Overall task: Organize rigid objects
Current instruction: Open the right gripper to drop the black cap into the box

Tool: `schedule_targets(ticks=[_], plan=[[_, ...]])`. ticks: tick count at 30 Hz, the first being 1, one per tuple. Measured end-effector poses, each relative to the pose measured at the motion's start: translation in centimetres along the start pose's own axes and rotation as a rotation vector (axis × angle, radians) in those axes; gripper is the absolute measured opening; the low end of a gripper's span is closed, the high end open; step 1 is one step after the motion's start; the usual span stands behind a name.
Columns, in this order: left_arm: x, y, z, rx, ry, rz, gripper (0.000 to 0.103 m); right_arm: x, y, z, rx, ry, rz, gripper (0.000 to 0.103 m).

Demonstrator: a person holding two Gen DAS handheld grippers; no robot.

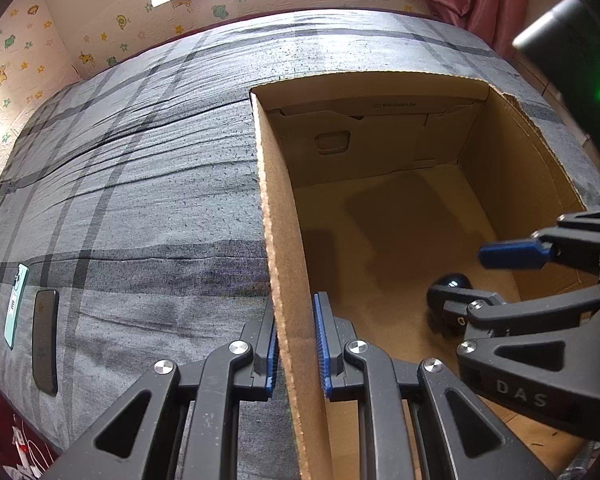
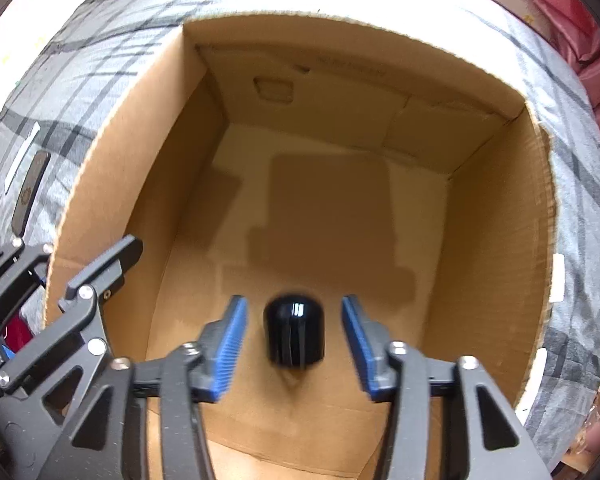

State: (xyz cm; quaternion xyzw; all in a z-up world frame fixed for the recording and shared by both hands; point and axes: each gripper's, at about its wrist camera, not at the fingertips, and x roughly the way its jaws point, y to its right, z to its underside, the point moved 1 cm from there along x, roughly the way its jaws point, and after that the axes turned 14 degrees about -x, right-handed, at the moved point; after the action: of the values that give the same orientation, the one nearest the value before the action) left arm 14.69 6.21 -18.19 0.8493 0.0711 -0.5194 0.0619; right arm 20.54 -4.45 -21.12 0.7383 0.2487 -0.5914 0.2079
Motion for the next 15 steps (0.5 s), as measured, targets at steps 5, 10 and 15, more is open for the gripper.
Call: schedule_targets(ticks=[5, 10, 15], plan=[[0.0, 0.0, 0.0, 0.000, 0.001, -0.002, 0.017, -1.4, 1.0, 0.0, 0.014, 0.033, 0.019, 0.060], [0.0, 0.1, 0.1, 0.004, 0.001, -0.007, 0.017, -3.8, 1.0, -0.2, 0.021, 0.086, 0.027, 0.072], [0.0, 0.2, 0.2, 0.003, 0.002, -0.008, 0.017, -6.4, 1.4, 0.5, 0.033, 0.143, 0.086, 0.087]])
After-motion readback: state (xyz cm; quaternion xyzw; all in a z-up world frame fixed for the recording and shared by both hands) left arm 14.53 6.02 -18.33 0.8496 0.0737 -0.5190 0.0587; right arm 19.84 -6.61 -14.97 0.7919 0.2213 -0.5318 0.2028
